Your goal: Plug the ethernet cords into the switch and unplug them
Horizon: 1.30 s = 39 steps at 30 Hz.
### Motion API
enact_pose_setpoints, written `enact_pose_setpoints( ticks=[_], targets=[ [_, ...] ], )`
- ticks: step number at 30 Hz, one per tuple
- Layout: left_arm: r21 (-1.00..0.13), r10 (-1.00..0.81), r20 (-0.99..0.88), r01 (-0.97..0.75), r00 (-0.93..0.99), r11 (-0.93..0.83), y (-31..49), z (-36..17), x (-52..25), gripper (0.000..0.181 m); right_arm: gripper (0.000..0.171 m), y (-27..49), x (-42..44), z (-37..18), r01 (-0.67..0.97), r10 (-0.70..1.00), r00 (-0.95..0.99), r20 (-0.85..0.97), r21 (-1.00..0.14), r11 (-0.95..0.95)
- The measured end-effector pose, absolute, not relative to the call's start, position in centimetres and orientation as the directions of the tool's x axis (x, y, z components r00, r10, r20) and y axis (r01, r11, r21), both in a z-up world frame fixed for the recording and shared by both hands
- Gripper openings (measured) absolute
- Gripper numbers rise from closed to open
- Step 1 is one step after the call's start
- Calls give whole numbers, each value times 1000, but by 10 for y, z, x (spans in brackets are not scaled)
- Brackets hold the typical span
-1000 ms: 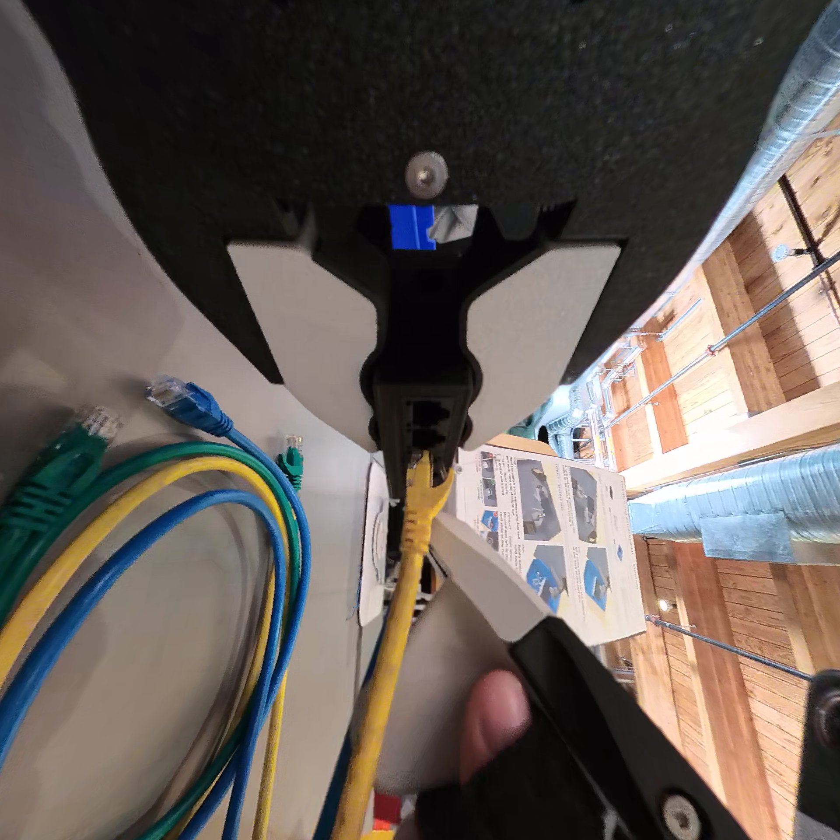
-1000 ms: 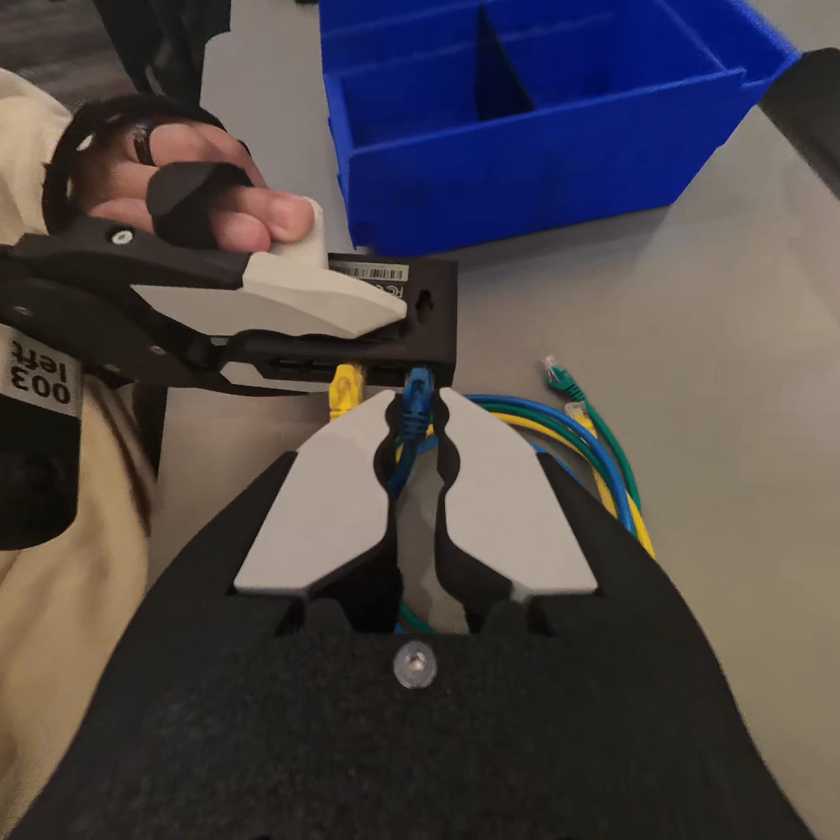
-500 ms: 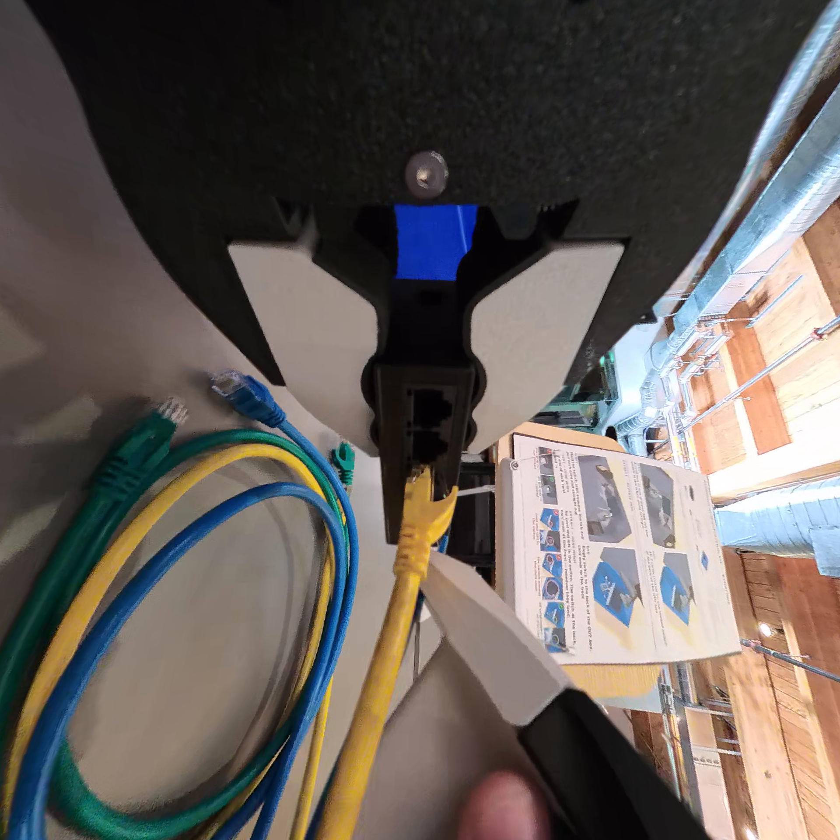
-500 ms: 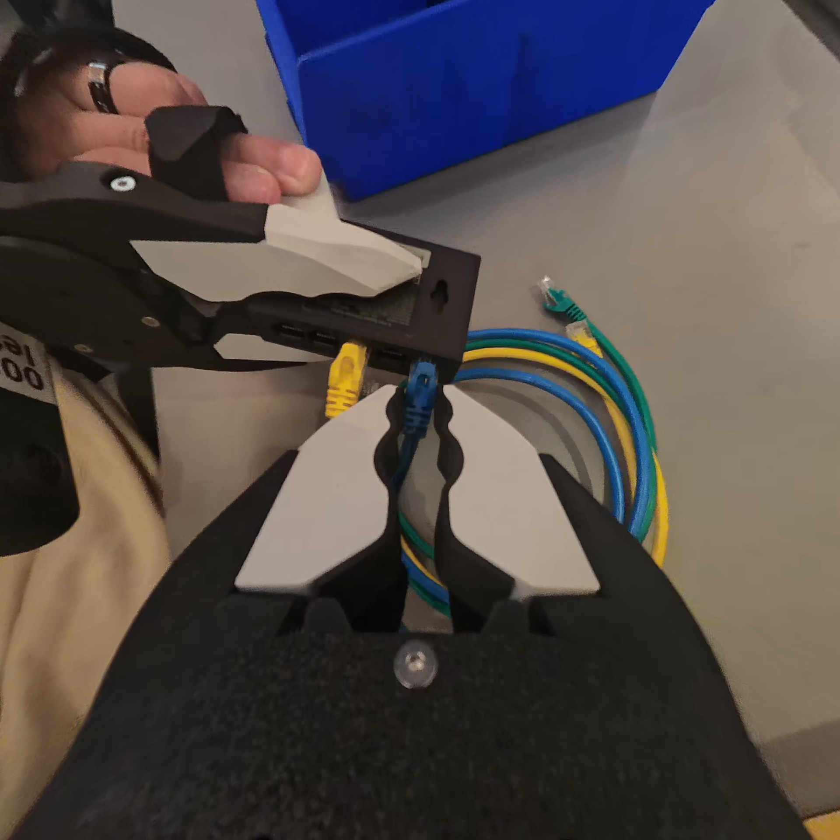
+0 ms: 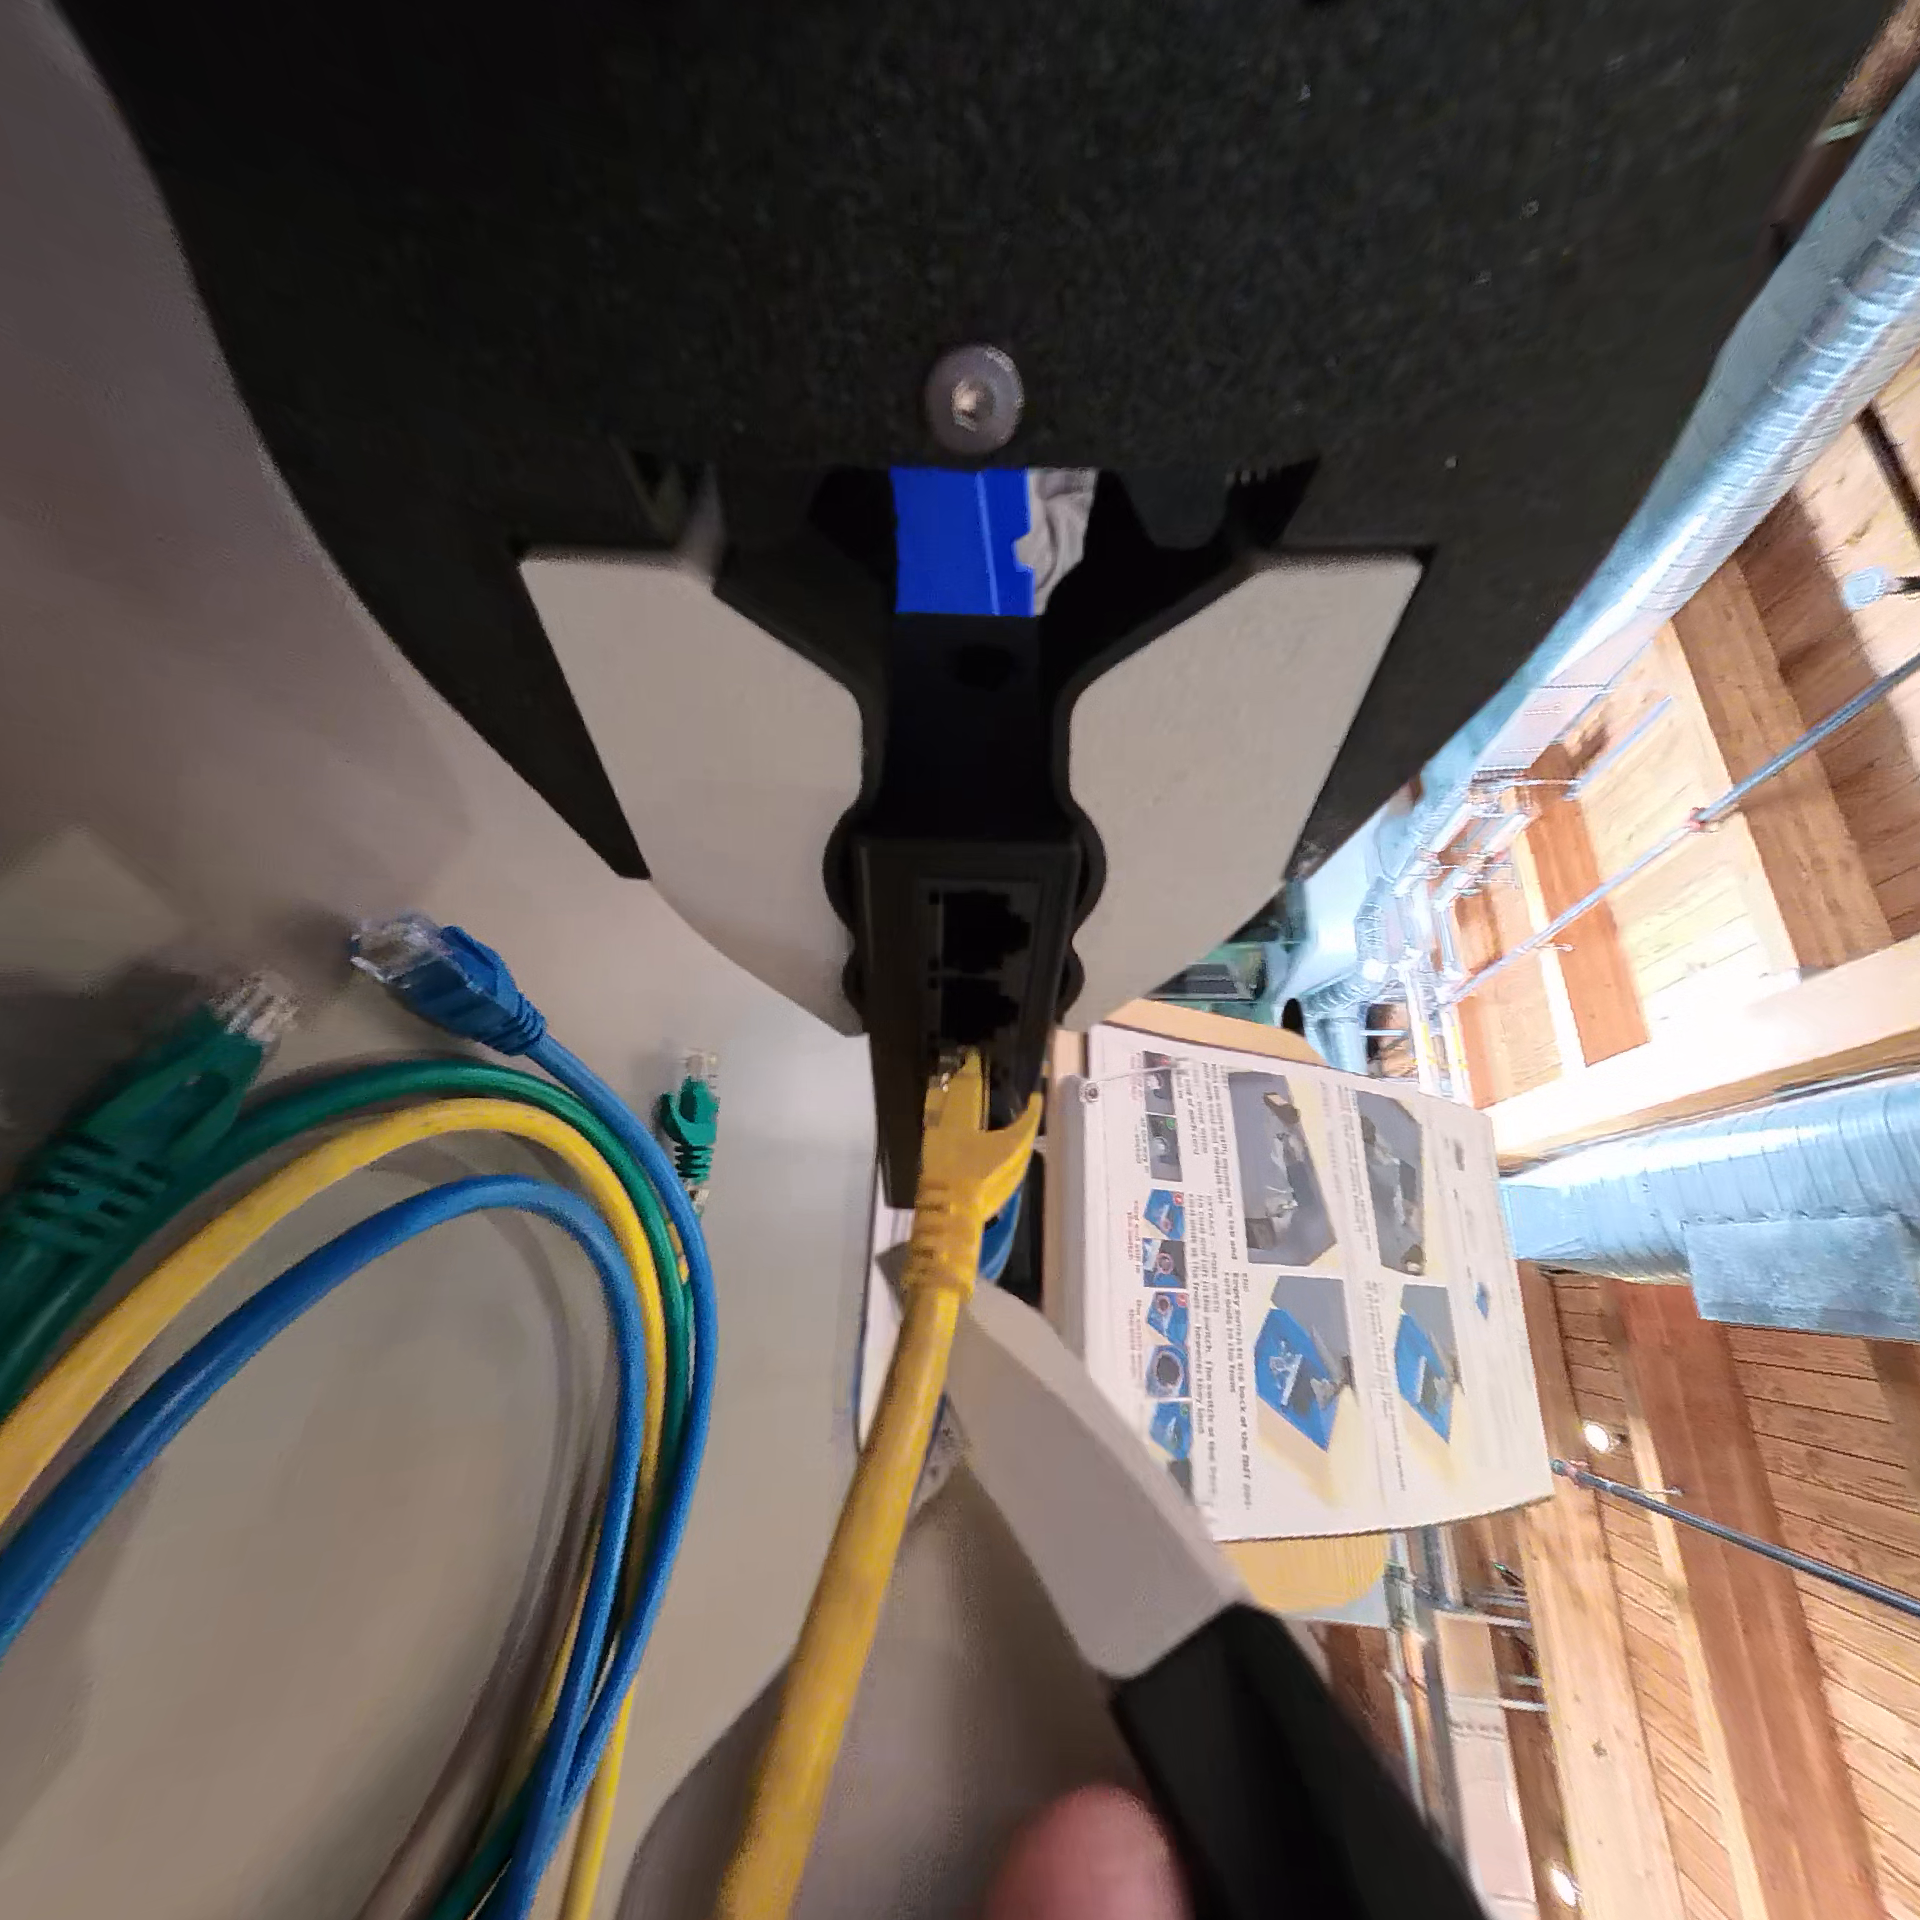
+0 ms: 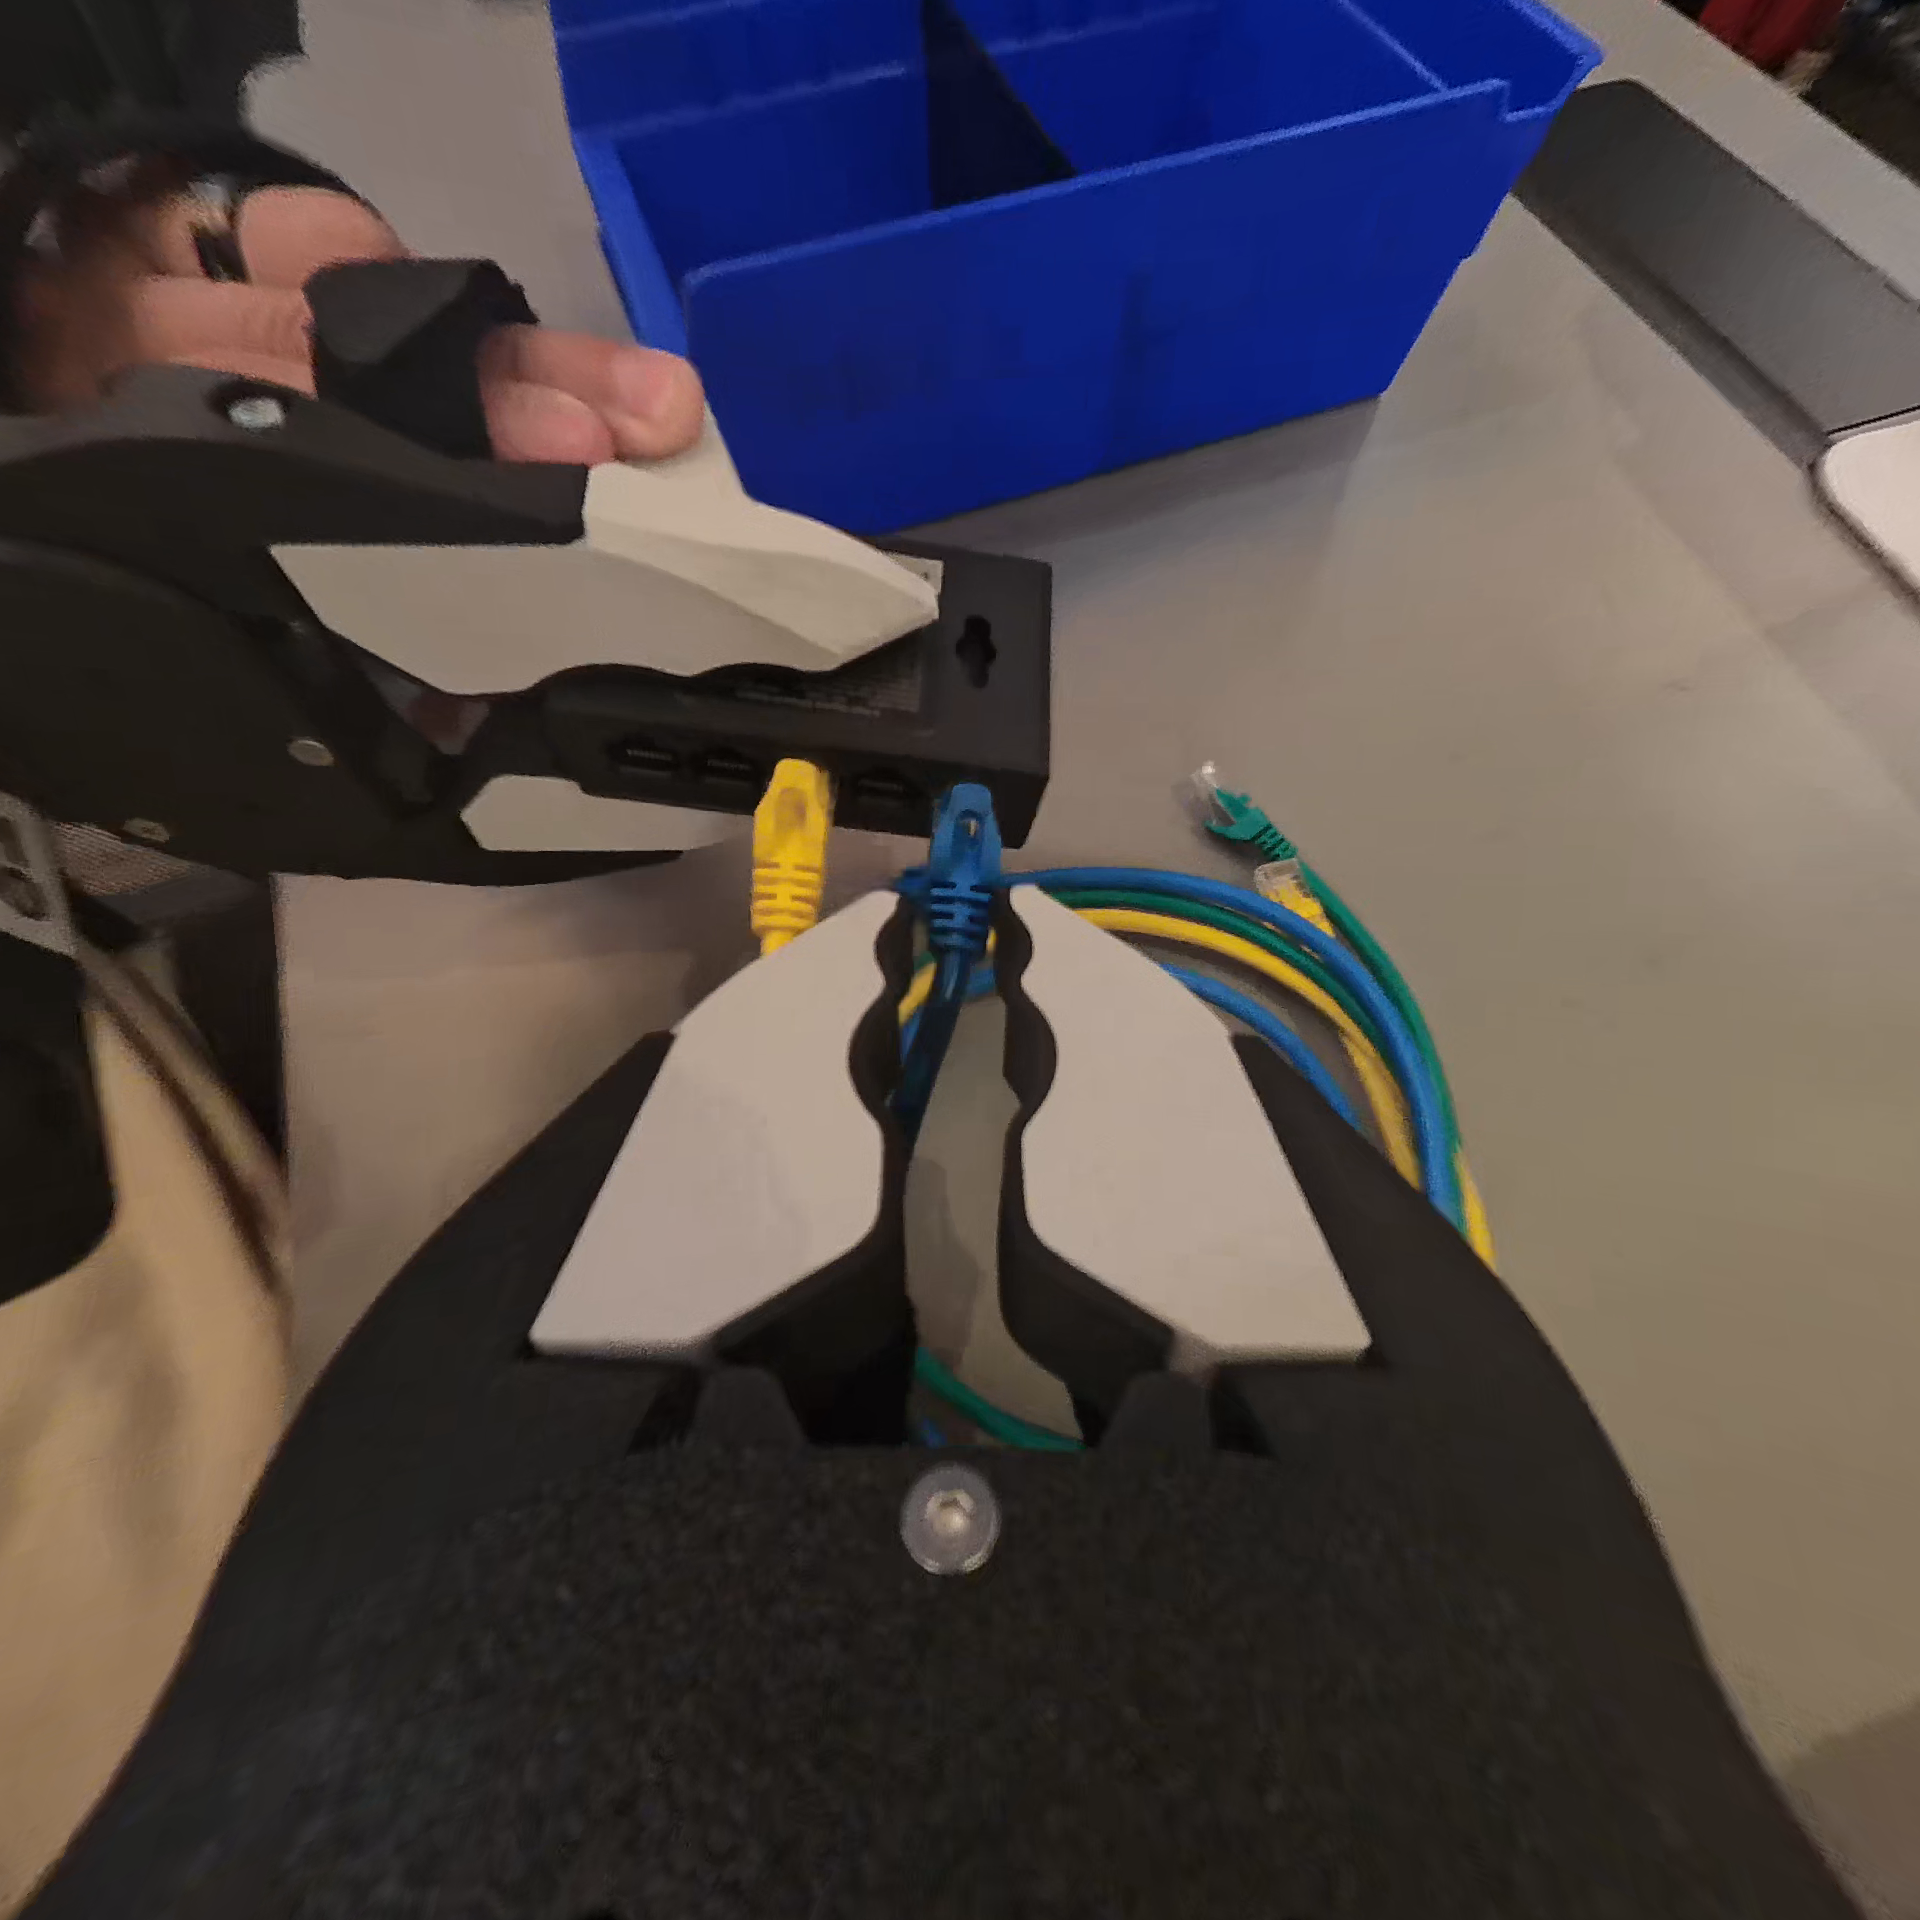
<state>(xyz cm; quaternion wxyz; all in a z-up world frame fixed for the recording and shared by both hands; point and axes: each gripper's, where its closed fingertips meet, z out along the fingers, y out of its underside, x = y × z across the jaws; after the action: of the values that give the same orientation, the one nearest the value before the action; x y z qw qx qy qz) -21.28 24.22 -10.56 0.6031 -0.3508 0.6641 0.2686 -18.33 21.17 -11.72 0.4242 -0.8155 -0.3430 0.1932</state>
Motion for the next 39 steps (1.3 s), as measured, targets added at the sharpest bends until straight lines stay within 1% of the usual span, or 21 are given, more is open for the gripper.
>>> enact_pose_setpoints(
  ticks=[1, 3, 5, 6, 8, 9, 13, 16, 18, 22, 24, 29, 32, 37, 38, 39],
  targets=[
    [-56, -115, -993, -783, -20, 620, 241, -102, -213, 30, 16, 211, -185, -115, 339, 727, 678, -110, -830, -443],
    [-16, -31, -1000, -756, -6, 654, 234, -94, -212, 30, 26, 208, -188, -109, 174, 701, 604, -378, -796, -579],
    [9, 22, -1000, -733, 9, 680, 228, -88, -212, 29, 44, 199, -191, -102, 39, 614, 413, -673, -660, -750],
    [13, 35, -999, -725, 15, 689, 225, -87, -212, 30, 46, 193, -193, -97, 9, 555, 301, -776, -579, -815],
    [28, 64, -998, -715, 23, 699, 223, -83, -214, 30, 31, 187, -193, -94, 5, 490, 163, -856, -496, -868],
    [34, 74, -997, -713, 25, 701, 223, -82, -215, 30, 26, 187, -192, -94, 6, 464, 138, -875, -468, -884],
    [54, 99, -995, -706, 23, 706, 222, -80, -215, 30, 25, 190, -192, -80, 4, 353, -20, -935, -353, -936],
    [63, 105, -994, -708, 16, 703, 221, -81, -213, 30, 23, 192, -196, -81, 52, 338, -4, -941, -338, -940],
    [54, 98, -995, -710, 20, 702, 222, -80, -214, 29, 15, 194, -198, -83, 63, 332, 10, -943, -331, -942],
    [58, 90, -996, -722, 5, 690, 227, -84, -215, 29, 15, 200, -199, -86, 49, 292, 1, -956, -292, -955],
    [73, 94, -995, -718, -10, 693, 225, -88, -214, 29, 14, 202, -200, -92, 58, 295, 26, -955, -293, -954],
    [85, 95, -995, -723, -28, 686, 224, -91, -214, 30, 12, 199, -200, -100, 83, 351, 77, -933, -345, -935],
    [75, 87, -996, -734, -22, 675, 225, -91, -213, 30, 12, 201, -198, -100, 80, 380, 108, -919, -373, -924],
    [47, 64, -998, -750, -6, 659, 225, -91, -212, 29, 12, 201, -197, -98, 104, 436, 153, -887, -424, -900],
    [18, 23, -1000, -762, -4, 647, 229, -94, -212, 30, 12, 207, -197, -99, 59, 430, 189, -883, -427, -902],
    [-14, -7, -1000, -763, 13, 646, 232, -94, -212, 29, 12, 211, -197, -100, 48, 458, 224, -860, -460, -887]
  ],
)
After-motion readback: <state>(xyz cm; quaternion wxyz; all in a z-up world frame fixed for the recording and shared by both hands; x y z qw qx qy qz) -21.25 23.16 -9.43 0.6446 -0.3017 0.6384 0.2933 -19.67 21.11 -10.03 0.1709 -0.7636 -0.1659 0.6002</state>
